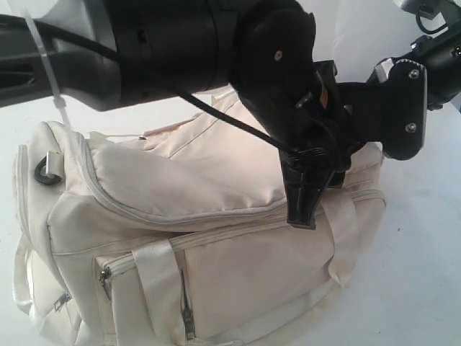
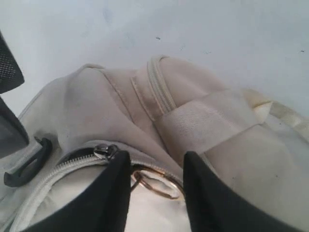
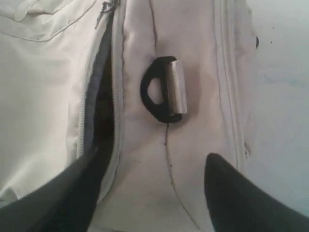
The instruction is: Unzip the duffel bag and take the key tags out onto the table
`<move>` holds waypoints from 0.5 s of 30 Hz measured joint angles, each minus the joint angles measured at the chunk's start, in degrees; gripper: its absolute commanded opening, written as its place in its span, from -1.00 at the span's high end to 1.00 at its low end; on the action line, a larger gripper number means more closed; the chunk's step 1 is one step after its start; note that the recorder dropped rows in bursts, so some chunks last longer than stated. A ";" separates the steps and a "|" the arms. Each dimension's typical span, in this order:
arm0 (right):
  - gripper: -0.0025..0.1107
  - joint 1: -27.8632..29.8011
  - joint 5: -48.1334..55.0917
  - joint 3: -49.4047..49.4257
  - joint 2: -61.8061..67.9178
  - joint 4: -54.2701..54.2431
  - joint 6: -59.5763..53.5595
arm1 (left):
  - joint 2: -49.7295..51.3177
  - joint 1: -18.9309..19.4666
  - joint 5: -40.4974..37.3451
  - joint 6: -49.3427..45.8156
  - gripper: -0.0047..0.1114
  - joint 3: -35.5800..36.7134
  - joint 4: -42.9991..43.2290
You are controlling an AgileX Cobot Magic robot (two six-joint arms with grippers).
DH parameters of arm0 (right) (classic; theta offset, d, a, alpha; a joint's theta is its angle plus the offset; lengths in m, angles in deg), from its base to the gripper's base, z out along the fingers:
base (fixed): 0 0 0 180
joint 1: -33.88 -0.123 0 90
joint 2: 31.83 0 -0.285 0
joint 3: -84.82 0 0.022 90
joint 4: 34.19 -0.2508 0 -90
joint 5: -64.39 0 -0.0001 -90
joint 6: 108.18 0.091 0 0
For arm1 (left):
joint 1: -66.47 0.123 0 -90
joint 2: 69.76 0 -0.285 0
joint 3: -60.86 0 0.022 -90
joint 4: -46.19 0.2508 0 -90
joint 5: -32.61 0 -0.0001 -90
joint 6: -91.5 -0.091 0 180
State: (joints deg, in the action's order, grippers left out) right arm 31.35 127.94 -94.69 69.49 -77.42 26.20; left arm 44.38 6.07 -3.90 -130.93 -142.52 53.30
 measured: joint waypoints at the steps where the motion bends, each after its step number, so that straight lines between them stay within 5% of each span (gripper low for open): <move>1: -0.10 0.00 0.15 0.00 0.30 -0.03 0.00 | -0.11 0.00 0.00 0.00 0.92 0.00 0.00; 15: -0.10 0.00 4.80 0.00 1.10 -9.57 0.00 | -0.11 0.00 -0.28 0.03 0.92 0.00 -0.22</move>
State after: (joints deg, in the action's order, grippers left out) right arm 31.35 132.73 -94.69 70.60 -86.99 26.20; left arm 44.27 6.07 -4.18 -130.90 -142.52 53.09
